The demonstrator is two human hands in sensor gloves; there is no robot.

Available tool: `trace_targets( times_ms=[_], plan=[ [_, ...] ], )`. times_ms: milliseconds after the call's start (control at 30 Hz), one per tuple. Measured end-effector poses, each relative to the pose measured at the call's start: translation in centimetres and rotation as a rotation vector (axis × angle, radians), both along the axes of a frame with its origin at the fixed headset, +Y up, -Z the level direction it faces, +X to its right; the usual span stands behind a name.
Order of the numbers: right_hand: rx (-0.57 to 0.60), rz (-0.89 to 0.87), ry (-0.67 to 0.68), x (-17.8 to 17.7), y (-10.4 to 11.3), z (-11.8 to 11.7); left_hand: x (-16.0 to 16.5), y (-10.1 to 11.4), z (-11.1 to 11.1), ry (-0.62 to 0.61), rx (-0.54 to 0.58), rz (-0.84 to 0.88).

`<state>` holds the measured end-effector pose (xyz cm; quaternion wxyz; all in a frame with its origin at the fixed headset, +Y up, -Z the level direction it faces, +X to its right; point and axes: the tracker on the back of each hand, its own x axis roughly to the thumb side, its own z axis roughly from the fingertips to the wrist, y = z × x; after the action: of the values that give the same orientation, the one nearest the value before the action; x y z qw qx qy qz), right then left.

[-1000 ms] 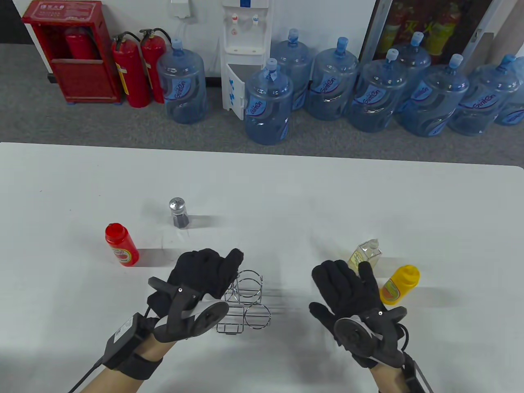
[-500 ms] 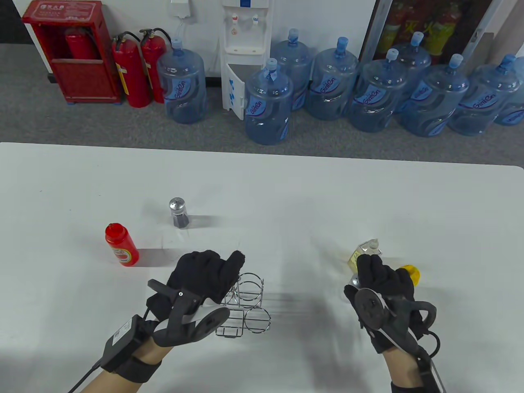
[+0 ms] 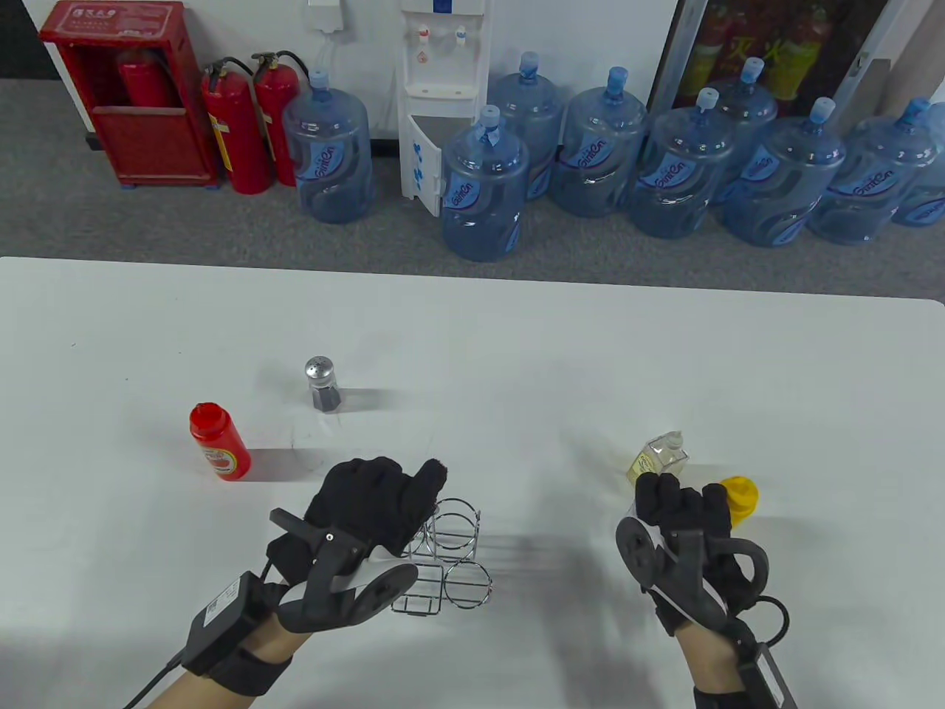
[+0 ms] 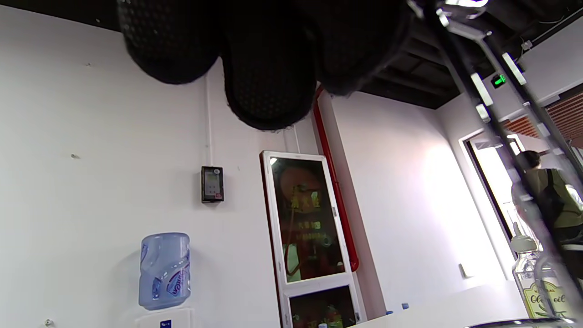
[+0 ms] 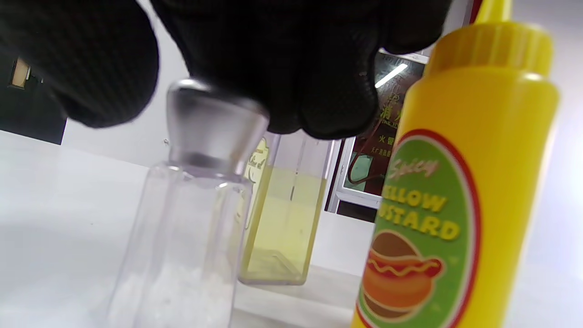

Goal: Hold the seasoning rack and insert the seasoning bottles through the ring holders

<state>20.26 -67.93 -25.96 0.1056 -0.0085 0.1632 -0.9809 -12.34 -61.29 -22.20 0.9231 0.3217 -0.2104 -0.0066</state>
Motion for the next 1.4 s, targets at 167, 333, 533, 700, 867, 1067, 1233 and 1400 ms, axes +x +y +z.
trace_targets(
  times_ms=[167,333,533,700,867,1067,1233,1400],
  plan=[
    [0.008,0.024,0.001,-0.3,-0.2,-0.1,0.0,0.0,0.0,0.002,-0.005,-0.004],
    [0.018,0.031,0.011,-0.5,-0.3,-0.1,0.0,0.1,0.0,0.006,0.000,-0.004],
    [0.020,0.022,0.013,-0.5,-0.3,-0.1,-0.2,0.1,0.0,0.008,0.000,0.002],
    [0.036,0.003,0.032,-0.5,-0.4,-0.1,0.0,0.0,0.1,0.007,0.002,-0.002],
    [0.129,-0.035,0.081,-0.8,0.5,0.7,0.0,0.0,0.1,0.008,-0.001,-0.005],
    [0.359,-0.254,0.246,-1.7,4.7,3.4,-0.2,0.2,0.0,0.015,-0.002,0.008],
    [0.387,-0.467,0.448,-4.1,7.8,4.4,-0.1,0.0,0.0,0.015,-0.010,0.004],
    [0.299,-0.547,0.629,-8.0,9.6,4.6,0.1,-0.1,0.0,0.014,-0.015,0.000]
  ],
)
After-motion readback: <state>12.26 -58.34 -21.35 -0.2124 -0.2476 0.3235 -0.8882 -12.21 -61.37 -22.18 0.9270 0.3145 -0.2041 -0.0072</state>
